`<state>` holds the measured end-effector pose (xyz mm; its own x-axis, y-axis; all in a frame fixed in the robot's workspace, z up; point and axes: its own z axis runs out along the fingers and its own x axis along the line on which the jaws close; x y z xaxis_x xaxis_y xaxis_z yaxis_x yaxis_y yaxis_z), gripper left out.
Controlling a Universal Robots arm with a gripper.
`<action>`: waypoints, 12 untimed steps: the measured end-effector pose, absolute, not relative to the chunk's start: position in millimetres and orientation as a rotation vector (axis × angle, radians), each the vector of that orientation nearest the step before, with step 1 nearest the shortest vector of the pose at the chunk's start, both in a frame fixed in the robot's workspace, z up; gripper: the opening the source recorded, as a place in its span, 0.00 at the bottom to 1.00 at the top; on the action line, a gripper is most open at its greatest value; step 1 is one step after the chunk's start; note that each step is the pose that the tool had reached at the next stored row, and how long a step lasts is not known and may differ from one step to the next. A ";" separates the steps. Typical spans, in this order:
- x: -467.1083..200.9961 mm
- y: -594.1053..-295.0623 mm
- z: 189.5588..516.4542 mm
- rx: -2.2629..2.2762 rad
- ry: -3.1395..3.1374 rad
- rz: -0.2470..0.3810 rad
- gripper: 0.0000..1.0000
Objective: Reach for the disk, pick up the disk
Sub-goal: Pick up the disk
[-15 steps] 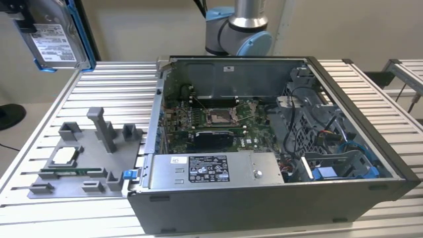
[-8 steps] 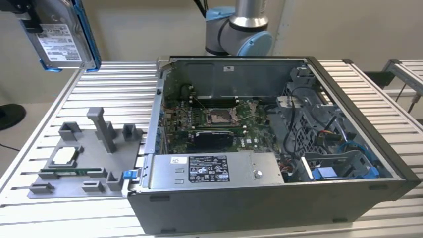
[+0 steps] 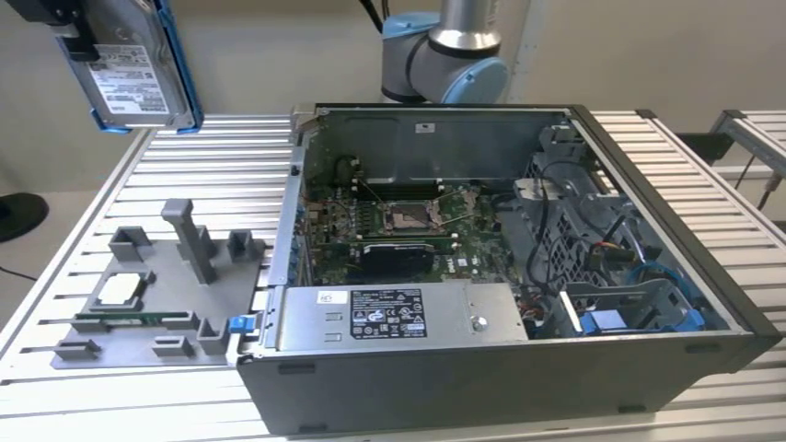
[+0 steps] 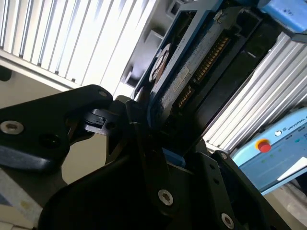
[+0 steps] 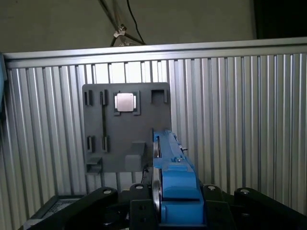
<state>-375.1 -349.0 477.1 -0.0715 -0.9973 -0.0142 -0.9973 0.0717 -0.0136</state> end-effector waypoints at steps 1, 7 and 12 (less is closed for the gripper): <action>-371.8 -349.0 477.1 -2.127 2.285 0.000 0.00; -354.0 -349.0 477.1 -2.127 2.286 0.001 0.00; -340.4 -349.0 477.1 -2.128 2.287 0.002 0.00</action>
